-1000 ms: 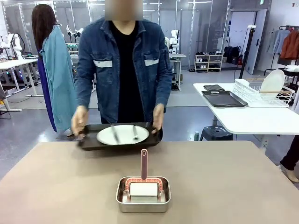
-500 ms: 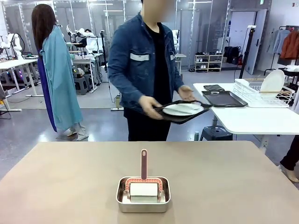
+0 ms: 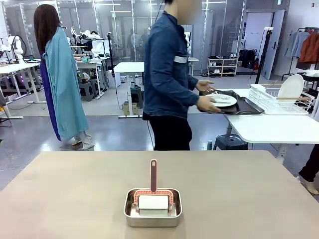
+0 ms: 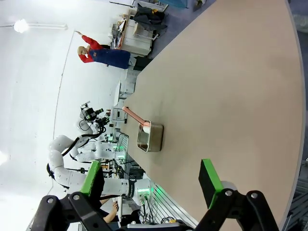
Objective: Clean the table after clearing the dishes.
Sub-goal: When the right (or left) Handle tray is removed, use the right hand (or left hand) to clean the right (or left) side of the table with the Lint Roller.
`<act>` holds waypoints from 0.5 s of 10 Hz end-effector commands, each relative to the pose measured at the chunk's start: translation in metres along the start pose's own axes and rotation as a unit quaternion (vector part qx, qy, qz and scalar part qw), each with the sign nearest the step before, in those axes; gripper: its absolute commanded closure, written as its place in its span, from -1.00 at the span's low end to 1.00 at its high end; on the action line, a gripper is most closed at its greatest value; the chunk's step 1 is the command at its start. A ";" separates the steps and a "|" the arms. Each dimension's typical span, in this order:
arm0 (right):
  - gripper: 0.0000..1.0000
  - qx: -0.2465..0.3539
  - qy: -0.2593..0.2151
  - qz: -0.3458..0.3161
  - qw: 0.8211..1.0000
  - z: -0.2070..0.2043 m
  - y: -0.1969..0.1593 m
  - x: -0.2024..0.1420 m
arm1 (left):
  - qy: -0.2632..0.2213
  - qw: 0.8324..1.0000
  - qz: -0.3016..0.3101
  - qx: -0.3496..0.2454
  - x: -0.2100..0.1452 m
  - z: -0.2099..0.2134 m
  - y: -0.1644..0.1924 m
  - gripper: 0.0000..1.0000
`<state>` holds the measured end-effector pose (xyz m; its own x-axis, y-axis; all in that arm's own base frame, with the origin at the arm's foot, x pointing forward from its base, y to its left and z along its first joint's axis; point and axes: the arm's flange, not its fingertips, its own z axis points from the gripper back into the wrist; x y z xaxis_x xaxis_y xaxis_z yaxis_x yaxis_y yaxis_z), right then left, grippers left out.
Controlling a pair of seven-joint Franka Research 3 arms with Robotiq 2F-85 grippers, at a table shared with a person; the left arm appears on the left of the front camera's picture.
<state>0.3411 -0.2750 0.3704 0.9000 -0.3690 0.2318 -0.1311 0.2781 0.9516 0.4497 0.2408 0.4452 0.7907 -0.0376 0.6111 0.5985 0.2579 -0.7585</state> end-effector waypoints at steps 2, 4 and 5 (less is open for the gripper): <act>-1.00 0.004 -0.004 0.009 1.000 0.000 0.001 0.000 | 0.082 0.996 -0.017 0.043 0.069 -0.077 -0.041 -1.00; -1.00 0.004 -0.004 0.009 1.000 0.000 0.001 0.000 | 0.141 0.987 -0.041 0.069 0.126 -0.134 -0.069 -1.00; -1.00 0.004 -0.004 0.009 1.000 0.000 0.001 0.000 | 0.180 0.979 -0.057 0.081 0.156 -0.170 -0.088 -1.00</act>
<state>0.3412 -0.2752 0.3699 0.9002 -0.3692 0.2309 -0.1302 0.2778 0.9518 0.5279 0.0583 0.5573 0.7400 -0.3246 0.5891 0.6724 0.3362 -0.6594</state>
